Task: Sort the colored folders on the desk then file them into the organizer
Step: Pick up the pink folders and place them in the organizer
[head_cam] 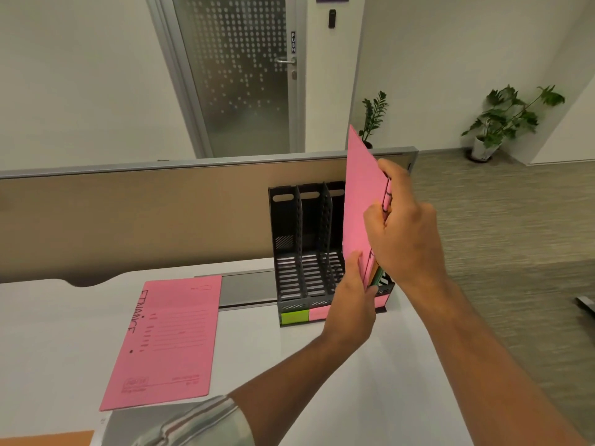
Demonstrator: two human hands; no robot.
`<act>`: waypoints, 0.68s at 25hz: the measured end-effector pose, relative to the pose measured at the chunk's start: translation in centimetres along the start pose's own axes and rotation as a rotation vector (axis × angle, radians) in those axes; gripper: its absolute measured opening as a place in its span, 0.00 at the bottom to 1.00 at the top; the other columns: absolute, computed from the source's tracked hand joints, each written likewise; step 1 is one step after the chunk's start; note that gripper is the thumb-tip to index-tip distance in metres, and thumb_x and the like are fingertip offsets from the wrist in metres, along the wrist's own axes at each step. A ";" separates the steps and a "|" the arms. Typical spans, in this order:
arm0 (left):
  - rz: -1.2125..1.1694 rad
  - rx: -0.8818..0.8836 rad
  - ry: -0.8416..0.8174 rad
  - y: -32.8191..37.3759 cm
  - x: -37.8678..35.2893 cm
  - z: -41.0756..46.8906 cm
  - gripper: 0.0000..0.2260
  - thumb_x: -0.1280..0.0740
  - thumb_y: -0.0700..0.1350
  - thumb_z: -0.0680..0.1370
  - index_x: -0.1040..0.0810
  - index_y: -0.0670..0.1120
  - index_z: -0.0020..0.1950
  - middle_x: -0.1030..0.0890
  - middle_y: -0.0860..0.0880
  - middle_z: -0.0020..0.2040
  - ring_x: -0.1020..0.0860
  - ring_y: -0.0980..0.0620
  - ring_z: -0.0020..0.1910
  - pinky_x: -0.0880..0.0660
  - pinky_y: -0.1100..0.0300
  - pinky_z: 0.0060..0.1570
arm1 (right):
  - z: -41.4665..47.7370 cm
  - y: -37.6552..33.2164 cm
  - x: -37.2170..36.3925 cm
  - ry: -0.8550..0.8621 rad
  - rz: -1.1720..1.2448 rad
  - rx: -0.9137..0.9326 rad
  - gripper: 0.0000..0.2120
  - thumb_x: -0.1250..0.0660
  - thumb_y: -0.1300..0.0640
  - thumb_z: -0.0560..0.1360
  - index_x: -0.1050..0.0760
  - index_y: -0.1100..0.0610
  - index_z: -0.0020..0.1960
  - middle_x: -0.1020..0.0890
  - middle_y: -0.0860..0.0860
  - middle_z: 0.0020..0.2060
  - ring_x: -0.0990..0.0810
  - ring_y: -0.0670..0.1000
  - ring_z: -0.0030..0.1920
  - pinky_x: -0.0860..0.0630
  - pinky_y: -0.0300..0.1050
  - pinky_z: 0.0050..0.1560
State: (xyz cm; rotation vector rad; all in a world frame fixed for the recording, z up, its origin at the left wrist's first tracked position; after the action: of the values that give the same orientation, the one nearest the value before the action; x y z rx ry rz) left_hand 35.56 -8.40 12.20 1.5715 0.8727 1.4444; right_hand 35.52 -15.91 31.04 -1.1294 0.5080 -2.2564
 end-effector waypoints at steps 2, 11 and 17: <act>0.007 0.001 0.004 -0.1 0.1 1.9 0.32 0.32 0.43 0.84 0.44 0.57 0.83 0.23 0.50 0.73 0.21 0.49 0.68 0.23 0.47 0.70 | 0.7 0.9 -0.7 0.022 -0.004 0.011 0.25 0.38 0.61 0.82 0.38 0.55 0.78 0.18 0.60 0.50 0.25 0.47 0.36 0.27 0.34 0.35; -0.071 0.003 -0.007 -2.9 -1.0 8.5 0.16 0.39 0.55 0.86 0.29 0.53 0.73 0.17 0.50 0.61 0.16 0.52 0.57 0.15 0.47 0.57 | -1.5 6.8 -6.4 0.061 0.016 -0.036 0.28 0.36 0.61 0.83 0.40 0.53 0.80 0.20 0.61 0.61 0.16 0.58 0.55 0.16 0.59 0.51; -0.151 0.093 -0.055 -5.7 -2.8 8.0 0.16 0.45 0.61 0.87 0.18 0.59 0.59 0.13 0.49 0.53 0.13 0.51 0.52 0.15 0.44 0.56 | -3.9 10.8 -10.3 -0.002 -0.073 -0.166 0.28 0.38 0.56 0.83 0.45 0.46 0.80 0.21 0.59 0.63 0.18 0.59 0.60 0.17 0.61 0.55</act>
State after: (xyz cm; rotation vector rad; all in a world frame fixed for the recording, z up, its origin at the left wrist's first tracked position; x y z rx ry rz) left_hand 43.36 -9.31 5.77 1.5707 1.0157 1.2642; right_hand 40.77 -17.43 16.62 -1.2506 0.6743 -2.3092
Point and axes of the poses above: each hand's wrist, its own z-axis towards the middle knuckle, its own x-axis out of the back of the hand, y = z × x, the point moved 10 cm from there along z, towards the middle knuckle
